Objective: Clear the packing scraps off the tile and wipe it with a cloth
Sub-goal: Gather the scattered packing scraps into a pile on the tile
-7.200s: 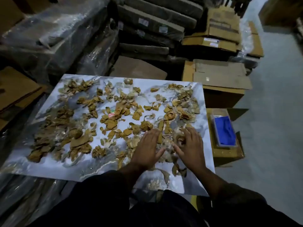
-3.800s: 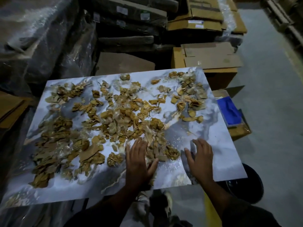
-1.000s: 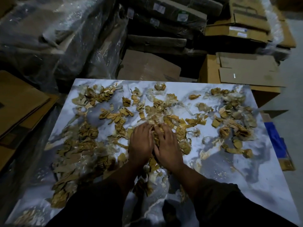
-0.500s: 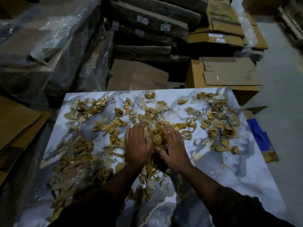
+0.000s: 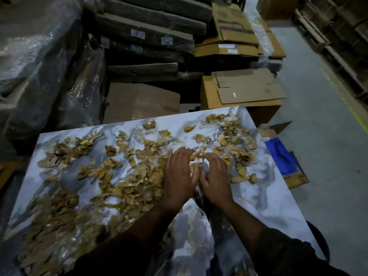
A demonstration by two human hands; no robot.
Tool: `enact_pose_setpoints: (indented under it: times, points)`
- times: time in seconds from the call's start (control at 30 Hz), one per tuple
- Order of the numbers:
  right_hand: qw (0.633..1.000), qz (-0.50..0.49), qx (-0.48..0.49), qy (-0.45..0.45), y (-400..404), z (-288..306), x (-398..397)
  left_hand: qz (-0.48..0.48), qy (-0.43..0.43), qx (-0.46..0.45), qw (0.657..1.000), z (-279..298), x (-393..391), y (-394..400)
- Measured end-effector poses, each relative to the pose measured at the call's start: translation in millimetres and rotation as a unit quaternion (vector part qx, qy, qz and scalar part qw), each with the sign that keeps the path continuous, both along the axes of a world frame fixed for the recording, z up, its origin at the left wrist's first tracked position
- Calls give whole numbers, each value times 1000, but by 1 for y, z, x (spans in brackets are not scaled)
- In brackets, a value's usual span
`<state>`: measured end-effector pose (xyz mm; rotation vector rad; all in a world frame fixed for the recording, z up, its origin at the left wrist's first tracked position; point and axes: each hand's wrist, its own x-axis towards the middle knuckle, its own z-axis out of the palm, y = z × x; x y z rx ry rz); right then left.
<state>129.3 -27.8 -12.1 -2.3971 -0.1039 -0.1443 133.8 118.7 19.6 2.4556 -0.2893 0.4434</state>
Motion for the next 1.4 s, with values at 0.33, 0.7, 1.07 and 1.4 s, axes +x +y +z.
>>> enact_pose_setpoints:
  times: [0.33, 0.7, 1.07, 1.4]
  points:
    - [997, -72, -30, -22, -126, -12, 21, -63, 107, -20, 992, -32, 25, -101]
    - [992, 33, -104, 67, -185, -30, 145, 8, 177, 28, 984, -68, 72, -142]
    - [994, 92, -11, -57, -170, -37, 130, 30, 95, -8, 995, -84, 45, -154]
    - [949, 225, -211, 70, -125, -24, 257, 63, 67, -19, 996, -67, 87, -153]
